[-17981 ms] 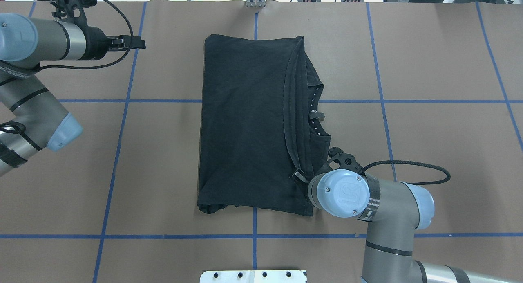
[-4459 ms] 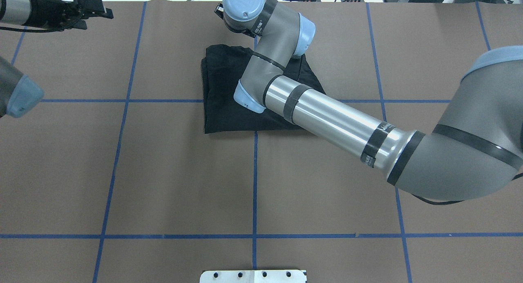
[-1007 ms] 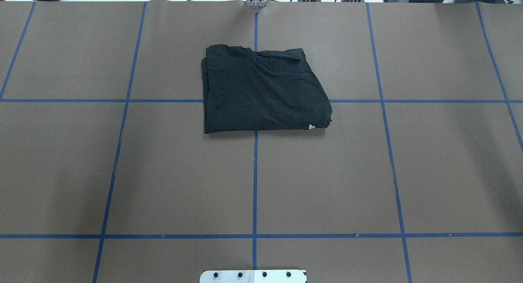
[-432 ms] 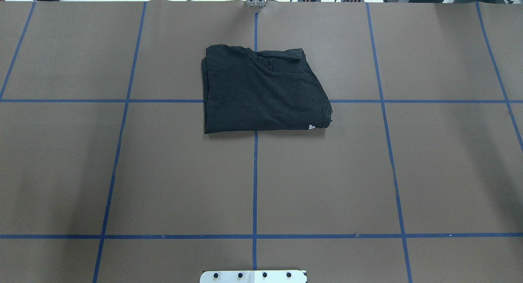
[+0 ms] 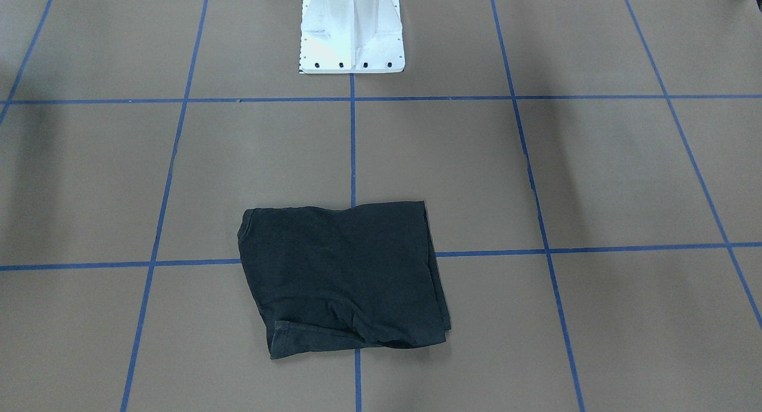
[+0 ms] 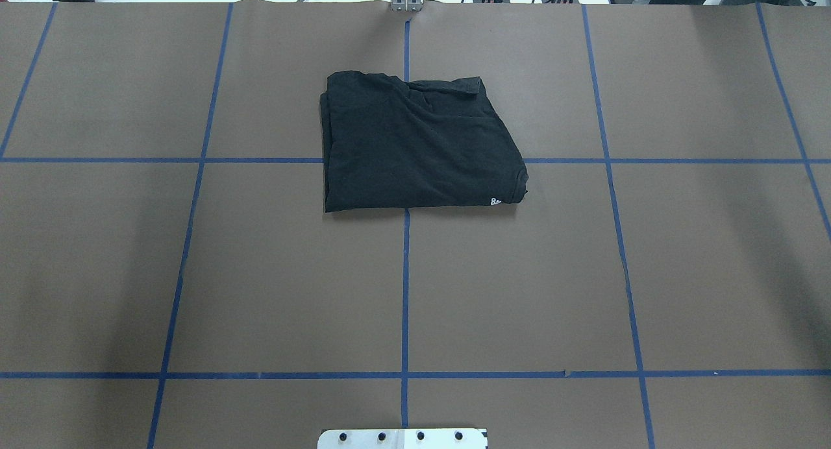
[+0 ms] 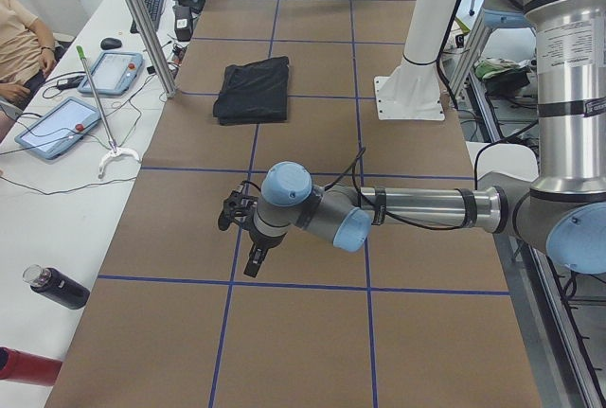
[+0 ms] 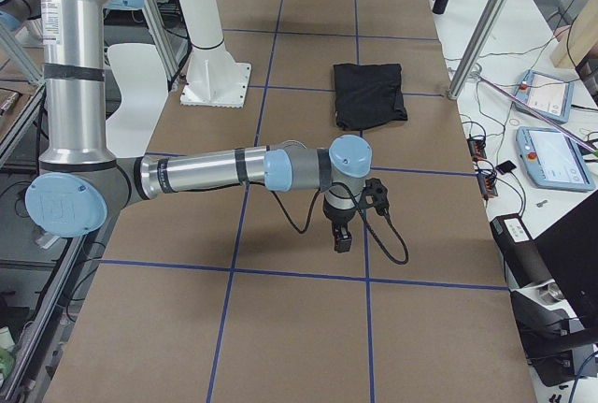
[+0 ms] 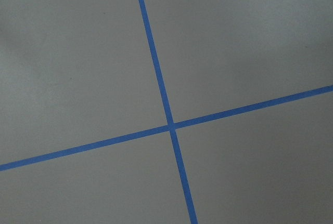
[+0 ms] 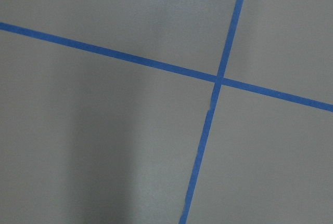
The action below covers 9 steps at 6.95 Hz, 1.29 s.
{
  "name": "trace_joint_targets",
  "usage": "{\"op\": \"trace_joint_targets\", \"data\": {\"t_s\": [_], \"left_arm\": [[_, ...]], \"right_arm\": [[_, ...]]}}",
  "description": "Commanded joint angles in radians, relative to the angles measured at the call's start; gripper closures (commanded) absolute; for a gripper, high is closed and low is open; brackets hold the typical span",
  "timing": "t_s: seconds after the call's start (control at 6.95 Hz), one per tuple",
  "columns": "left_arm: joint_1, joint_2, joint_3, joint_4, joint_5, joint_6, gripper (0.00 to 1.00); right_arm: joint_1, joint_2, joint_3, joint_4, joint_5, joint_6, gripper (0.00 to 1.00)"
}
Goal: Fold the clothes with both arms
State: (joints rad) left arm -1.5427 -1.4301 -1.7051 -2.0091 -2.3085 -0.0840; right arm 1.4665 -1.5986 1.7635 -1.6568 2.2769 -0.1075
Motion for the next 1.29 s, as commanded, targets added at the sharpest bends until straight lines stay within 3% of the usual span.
{"op": "trace_joint_targets", "data": {"t_s": [0.0,0.14,0.43,1.15], "left_arm": [[0.0,0.0,-0.005,0.003,-0.018,0.001,0.0],[0.0,0.008,0.008,0.003,-0.082,0.001,0.0],[0.0,0.025,0.024,0.001,-0.078,0.004,0.0],[0.003,0.033,0.004,0.003,-0.078,0.0,0.0]], "right_arm": [[-0.015,0.0,0.008,-0.003,-0.046,0.002,0.0],[-0.014,-0.024,0.011,-0.014,-0.036,0.003,0.0],[-0.015,-0.056,0.014,-0.014,0.043,0.005,0.0],[0.008,-0.109,-0.019,-0.009,0.047,0.002,0.0]]}}
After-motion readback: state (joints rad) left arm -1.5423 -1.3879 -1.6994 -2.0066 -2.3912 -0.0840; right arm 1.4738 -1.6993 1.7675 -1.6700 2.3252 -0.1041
